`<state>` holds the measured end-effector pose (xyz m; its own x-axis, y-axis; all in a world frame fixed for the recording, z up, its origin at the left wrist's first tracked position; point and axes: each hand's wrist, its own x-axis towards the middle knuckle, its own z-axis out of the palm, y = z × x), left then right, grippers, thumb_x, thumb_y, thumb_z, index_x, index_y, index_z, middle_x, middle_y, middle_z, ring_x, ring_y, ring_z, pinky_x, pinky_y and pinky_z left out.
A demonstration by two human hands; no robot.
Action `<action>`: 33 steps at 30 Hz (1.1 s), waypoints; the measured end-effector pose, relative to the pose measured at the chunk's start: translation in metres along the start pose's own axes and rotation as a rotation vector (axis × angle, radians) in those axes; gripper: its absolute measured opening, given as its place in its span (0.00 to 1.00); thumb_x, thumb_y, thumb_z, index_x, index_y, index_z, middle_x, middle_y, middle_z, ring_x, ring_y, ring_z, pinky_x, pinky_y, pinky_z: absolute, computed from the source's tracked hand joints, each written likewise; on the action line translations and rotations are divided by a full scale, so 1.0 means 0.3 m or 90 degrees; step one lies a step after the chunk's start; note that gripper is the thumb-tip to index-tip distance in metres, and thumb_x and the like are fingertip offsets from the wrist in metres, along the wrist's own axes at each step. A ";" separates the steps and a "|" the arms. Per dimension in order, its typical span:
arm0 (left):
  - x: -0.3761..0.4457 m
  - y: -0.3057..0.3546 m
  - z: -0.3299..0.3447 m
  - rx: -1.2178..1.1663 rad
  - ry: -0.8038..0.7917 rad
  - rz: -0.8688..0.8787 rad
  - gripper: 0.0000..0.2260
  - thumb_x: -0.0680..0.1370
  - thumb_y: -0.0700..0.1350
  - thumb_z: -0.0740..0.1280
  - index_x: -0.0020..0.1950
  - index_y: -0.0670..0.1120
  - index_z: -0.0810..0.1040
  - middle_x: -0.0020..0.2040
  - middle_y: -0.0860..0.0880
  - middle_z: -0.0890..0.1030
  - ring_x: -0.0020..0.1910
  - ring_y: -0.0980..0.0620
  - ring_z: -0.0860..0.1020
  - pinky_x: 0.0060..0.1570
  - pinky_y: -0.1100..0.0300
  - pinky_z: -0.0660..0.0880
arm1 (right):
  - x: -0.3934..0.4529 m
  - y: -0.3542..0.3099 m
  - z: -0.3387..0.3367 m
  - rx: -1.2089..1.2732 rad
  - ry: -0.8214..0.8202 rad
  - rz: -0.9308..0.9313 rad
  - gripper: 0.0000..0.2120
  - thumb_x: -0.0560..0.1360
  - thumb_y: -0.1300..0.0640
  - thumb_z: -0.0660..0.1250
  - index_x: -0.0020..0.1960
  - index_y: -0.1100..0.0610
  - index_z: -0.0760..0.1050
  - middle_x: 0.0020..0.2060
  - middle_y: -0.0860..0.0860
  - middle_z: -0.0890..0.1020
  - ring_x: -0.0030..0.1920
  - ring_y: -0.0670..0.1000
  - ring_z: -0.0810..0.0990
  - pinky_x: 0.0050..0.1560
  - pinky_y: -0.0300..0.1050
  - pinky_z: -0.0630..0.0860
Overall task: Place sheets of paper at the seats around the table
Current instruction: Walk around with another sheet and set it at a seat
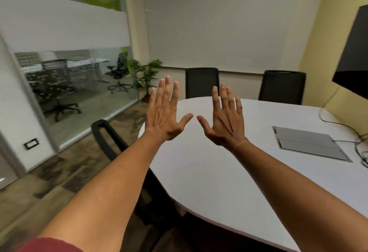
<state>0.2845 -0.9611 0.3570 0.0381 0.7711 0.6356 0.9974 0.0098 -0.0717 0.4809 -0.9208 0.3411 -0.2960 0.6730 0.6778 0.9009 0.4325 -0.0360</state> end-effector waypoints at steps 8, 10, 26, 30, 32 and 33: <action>-0.218 -0.489 -0.132 0.067 -0.005 -0.100 0.45 0.75 0.71 0.48 0.80 0.44 0.36 0.80 0.40 0.35 0.79 0.43 0.35 0.76 0.43 0.38 | 0.075 -0.528 0.080 0.074 0.012 -0.098 0.43 0.76 0.31 0.48 0.80 0.56 0.42 0.80 0.57 0.47 0.80 0.57 0.44 0.78 0.60 0.46; -0.272 -0.621 -0.160 0.078 -0.005 -0.113 0.45 0.75 0.70 0.49 0.80 0.44 0.36 0.80 0.40 0.35 0.78 0.43 0.35 0.77 0.42 0.39 | 0.087 -0.673 0.104 0.097 0.015 -0.112 0.43 0.76 0.31 0.49 0.81 0.55 0.43 0.80 0.57 0.47 0.80 0.57 0.45 0.78 0.60 0.46; -0.415 -1.465 -0.183 0.124 -0.041 -0.169 0.45 0.76 0.70 0.49 0.79 0.44 0.33 0.79 0.40 0.33 0.78 0.43 0.33 0.77 0.42 0.42 | 0.299 -1.523 0.348 0.155 0.022 -0.152 0.44 0.75 0.30 0.48 0.80 0.56 0.42 0.80 0.59 0.46 0.80 0.57 0.43 0.78 0.59 0.43; -0.361 -1.597 -0.103 0.119 -0.042 -0.179 0.45 0.76 0.71 0.49 0.79 0.44 0.32 0.79 0.40 0.32 0.78 0.43 0.33 0.77 0.42 0.42 | 0.396 -1.605 0.451 0.144 0.023 -0.150 0.44 0.75 0.30 0.47 0.80 0.56 0.42 0.80 0.59 0.45 0.80 0.57 0.43 0.78 0.59 0.41; -0.313 -1.667 -0.055 0.117 -0.039 -0.180 0.45 0.76 0.70 0.50 0.79 0.44 0.32 0.79 0.40 0.32 0.78 0.43 0.33 0.77 0.43 0.41 | 0.459 -1.638 0.513 0.144 0.024 -0.146 0.44 0.75 0.30 0.48 0.80 0.56 0.42 0.80 0.58 0.45 0.80 0.57 0.42 0.78 0.59 0.41; -0.283 -1.704 -0.029 0.119 -0.037 -0.179 0.45 0.76 0.70 0.50 0.79 0.44 0.32 0.79 0.41 0.32 0.78 0.43 0.33 0.77 0.43 0.41 | 0.495 -1.653 0.547 0.143 0.027 -0.143 0.44 0.75 0.30 0.48 0.80 0.56 0.41 0.80 0.58 0.44 0.80 0.57 0.42 0.78 0.59 0.41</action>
<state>-0.2281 -1.0371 0.3464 -0.2457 0.7568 0.6057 0.9398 0.3391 -0.0425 -0.0618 -0.9368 0.3392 -0.4625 0.5217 0.7169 0.7200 0.6929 -0.0398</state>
